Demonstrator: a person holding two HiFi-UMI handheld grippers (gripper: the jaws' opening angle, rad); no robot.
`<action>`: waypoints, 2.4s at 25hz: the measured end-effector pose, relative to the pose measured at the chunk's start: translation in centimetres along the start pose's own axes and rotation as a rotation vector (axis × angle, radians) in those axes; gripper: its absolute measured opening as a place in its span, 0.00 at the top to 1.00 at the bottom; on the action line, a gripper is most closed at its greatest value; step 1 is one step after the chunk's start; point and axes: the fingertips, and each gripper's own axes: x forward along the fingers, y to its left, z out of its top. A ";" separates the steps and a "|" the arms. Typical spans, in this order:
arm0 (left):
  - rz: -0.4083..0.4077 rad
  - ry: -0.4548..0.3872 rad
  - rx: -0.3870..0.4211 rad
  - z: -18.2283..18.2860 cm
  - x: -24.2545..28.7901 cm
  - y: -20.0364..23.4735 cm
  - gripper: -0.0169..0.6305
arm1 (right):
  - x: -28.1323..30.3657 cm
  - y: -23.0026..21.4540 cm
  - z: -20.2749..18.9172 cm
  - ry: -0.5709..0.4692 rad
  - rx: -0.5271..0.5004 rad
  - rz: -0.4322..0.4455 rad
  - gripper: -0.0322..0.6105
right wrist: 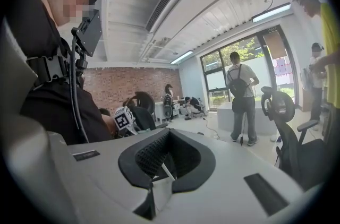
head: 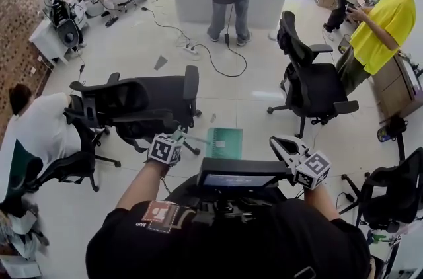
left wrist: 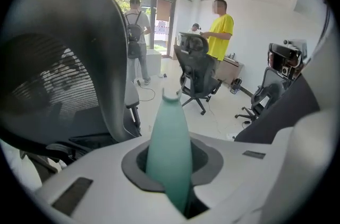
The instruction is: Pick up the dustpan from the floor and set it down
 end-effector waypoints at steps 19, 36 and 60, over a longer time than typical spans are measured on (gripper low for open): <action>-0.049 -0.010 -0.086 0.9 1.3 -0.4 0.88 | -0.3 -1.4 0.7 -0.016 -0.008 -0.023 0.94; -0.001 0.131 -0.093 -3.4 14.1 2.7 0.88 | 2.0 -6.3 -5.3 0.060 0.102 -0.089 0.94; 0.097 0.247 0.037 -13.3 46.8 5.6 0.86 | 1.8 -17.7 -25.3 0.288 0.251 -0.203 0.94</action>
